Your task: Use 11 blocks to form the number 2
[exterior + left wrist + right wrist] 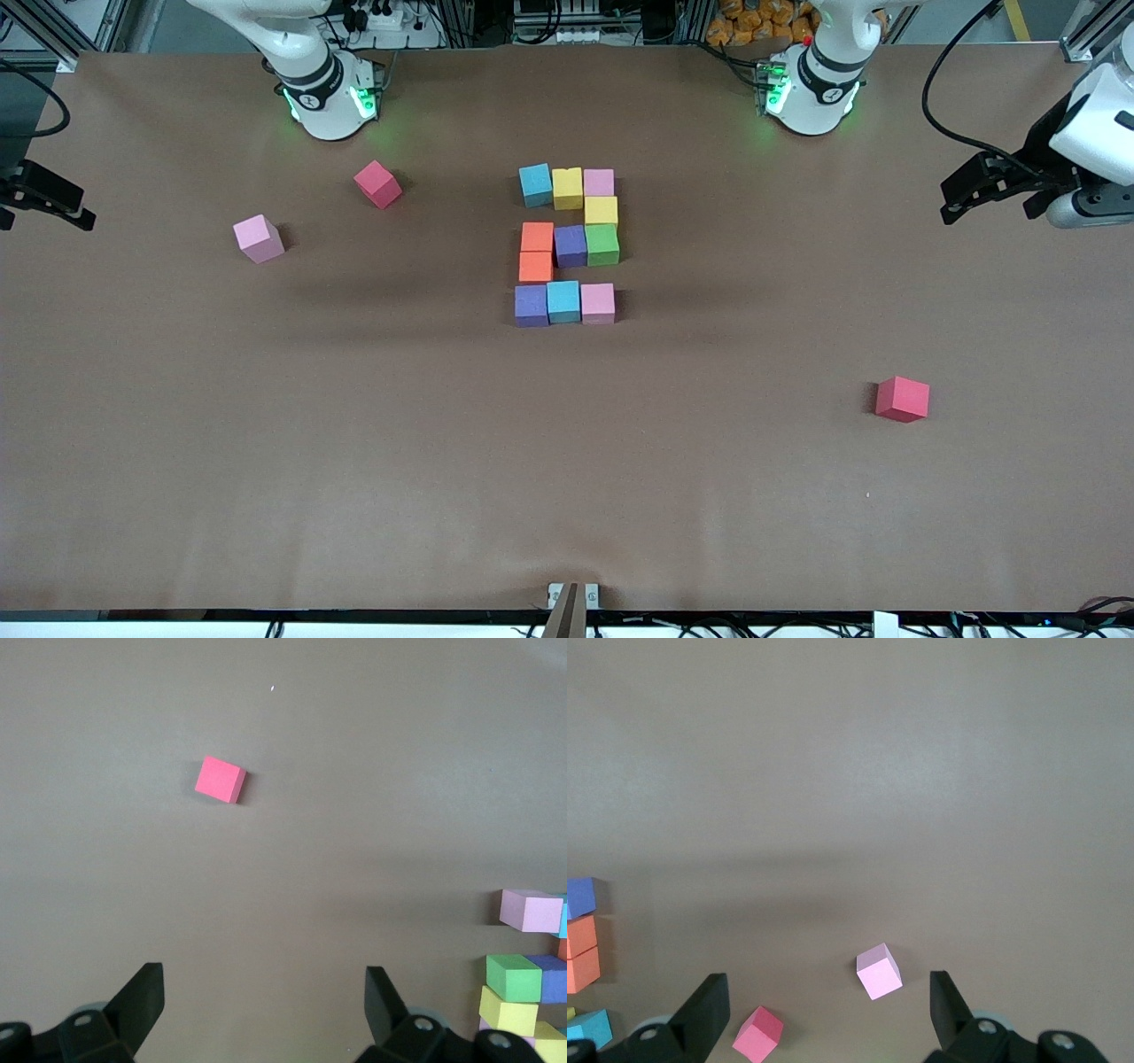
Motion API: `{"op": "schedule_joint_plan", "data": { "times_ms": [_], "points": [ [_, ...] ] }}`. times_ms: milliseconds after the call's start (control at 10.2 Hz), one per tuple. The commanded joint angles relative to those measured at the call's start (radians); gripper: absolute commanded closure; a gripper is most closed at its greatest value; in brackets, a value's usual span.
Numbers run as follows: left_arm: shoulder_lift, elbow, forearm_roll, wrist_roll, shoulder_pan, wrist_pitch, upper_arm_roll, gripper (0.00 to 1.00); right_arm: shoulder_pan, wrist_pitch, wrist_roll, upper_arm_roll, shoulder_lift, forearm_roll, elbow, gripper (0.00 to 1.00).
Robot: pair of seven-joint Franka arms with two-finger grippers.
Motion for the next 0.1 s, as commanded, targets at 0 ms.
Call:
{"op": "schedule_joint_plan", "data": {
  "times_ms": [0],
  "points": [
    [-0.003,-0.014,-0.009,0.045,-0.018,0.017,0.016,0.0,-0.004,-0.001,0.016,0.0,0.001,-0.003,0.006,0.0]
  ]
}}
